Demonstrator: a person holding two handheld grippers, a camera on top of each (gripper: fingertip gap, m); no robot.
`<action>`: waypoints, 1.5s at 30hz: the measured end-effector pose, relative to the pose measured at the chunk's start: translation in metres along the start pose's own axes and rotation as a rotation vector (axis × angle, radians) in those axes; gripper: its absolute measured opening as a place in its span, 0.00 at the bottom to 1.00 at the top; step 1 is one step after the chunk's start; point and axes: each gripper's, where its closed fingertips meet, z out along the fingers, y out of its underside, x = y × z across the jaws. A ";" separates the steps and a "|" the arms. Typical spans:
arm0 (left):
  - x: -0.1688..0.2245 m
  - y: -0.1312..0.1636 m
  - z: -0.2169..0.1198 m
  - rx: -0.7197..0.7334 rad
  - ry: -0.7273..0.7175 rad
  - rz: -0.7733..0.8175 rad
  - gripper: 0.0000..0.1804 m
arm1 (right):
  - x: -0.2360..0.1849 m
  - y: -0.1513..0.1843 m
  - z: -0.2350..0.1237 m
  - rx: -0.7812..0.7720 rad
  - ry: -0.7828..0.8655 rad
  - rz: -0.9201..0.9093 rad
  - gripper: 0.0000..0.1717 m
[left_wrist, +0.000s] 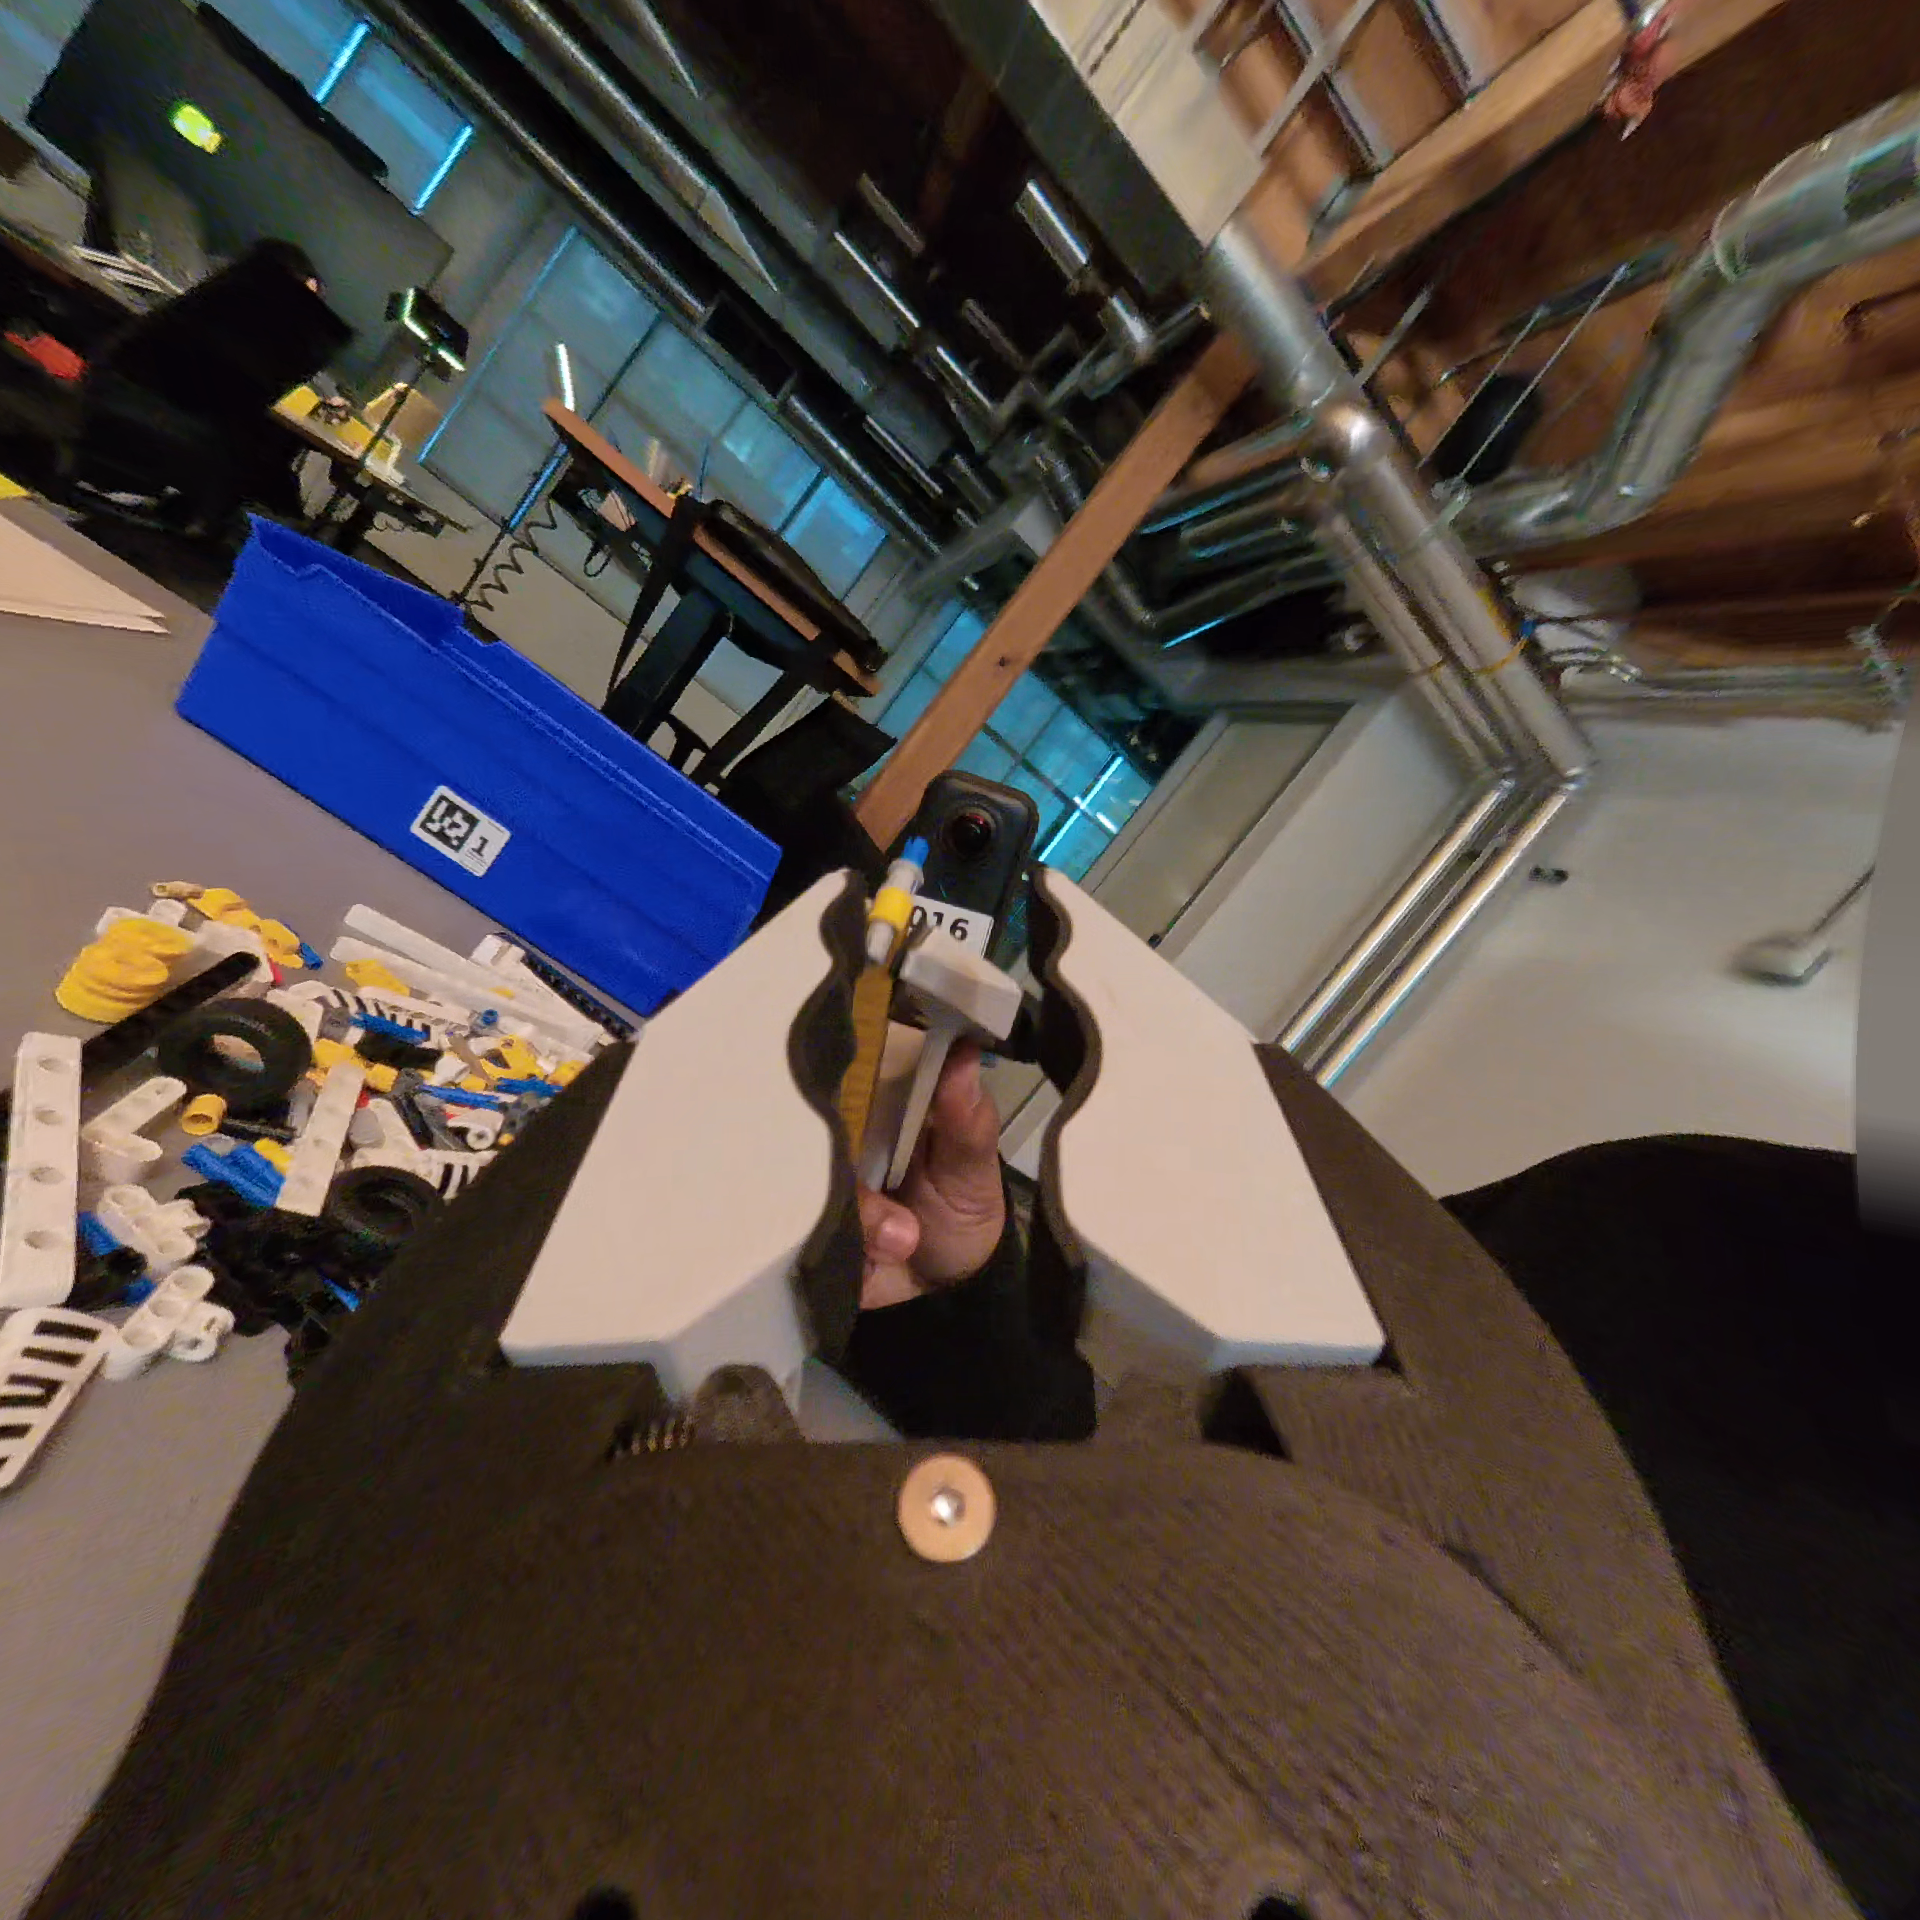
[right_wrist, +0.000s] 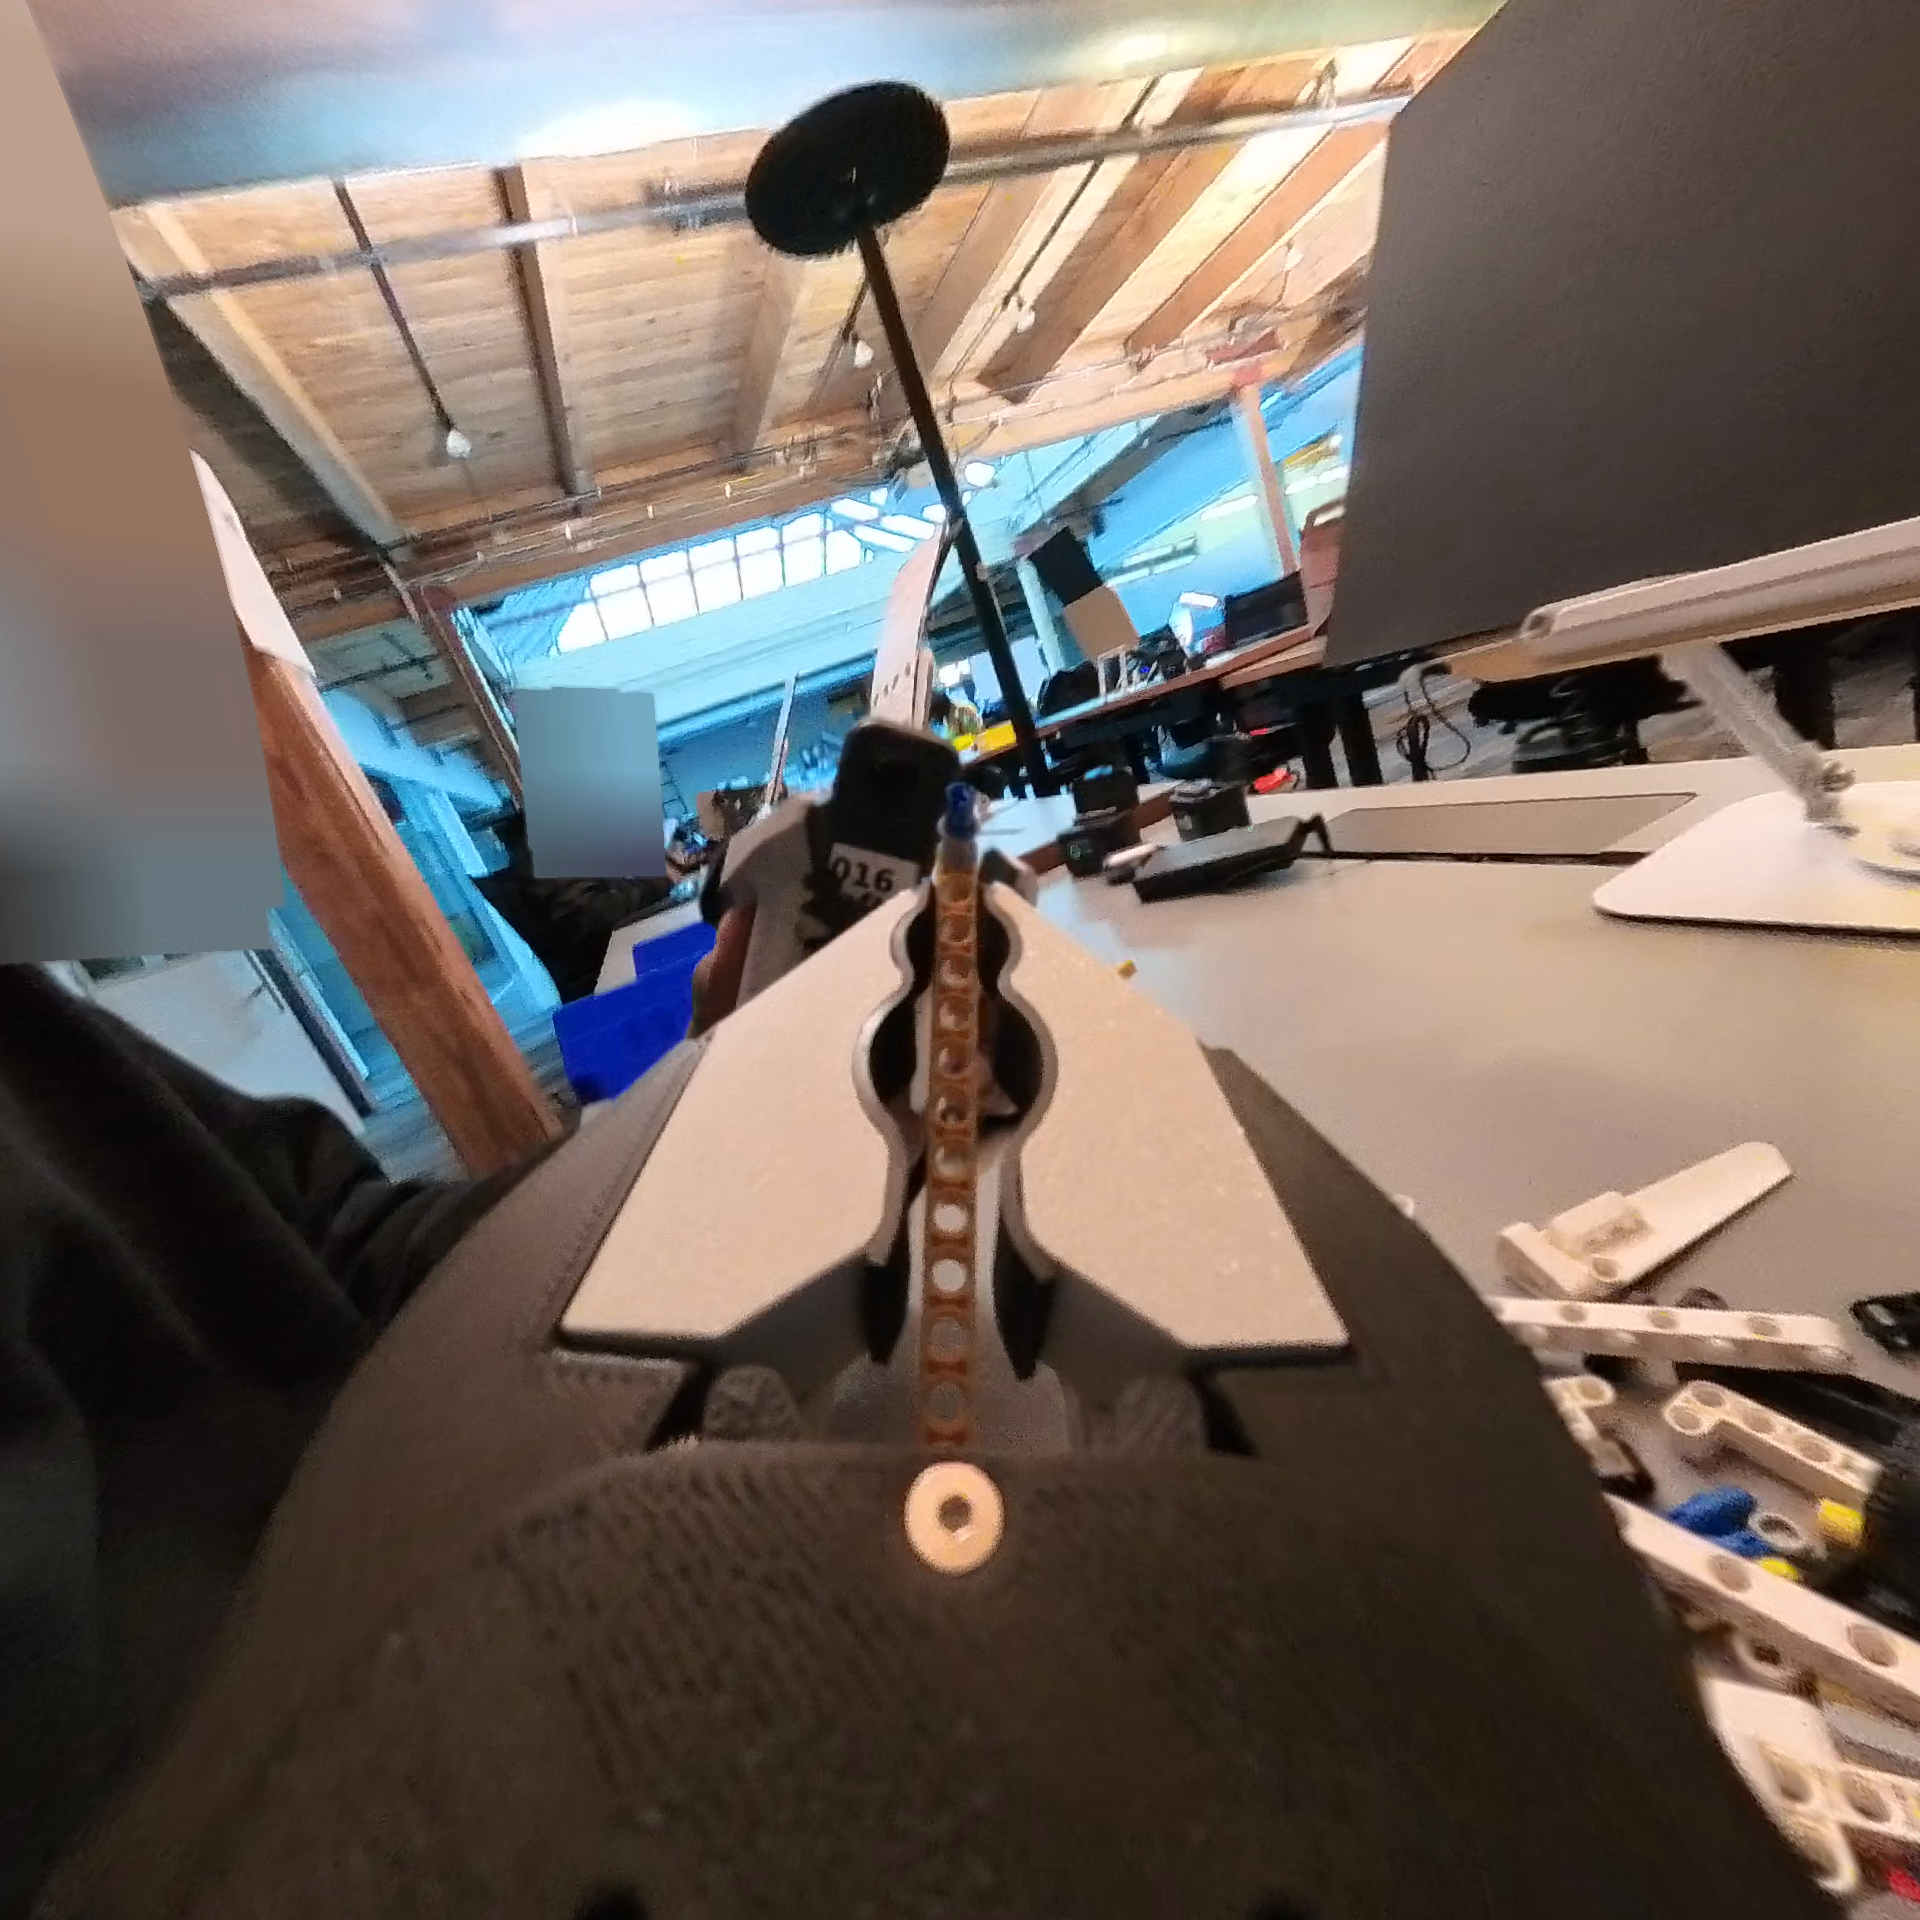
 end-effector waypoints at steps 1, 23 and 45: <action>-0.001 0.001 -0.001 -0.002 -0.010 -0.008 0.12 | -0.001 0.005 0.003 -0.030 -0.003 -0.016 0.03; 0.002 0.031 0.002 -0.113 -0.001 0.031 0.04 | -0.021 -0.007 0.004 0.089 -0.113 0.009 0.03; 0.008 0.034 0.004 -0.117 -0.008 0.119 0.04 | -0.022 -0.021 -0.011 0.161 -0.188 0.096 0.03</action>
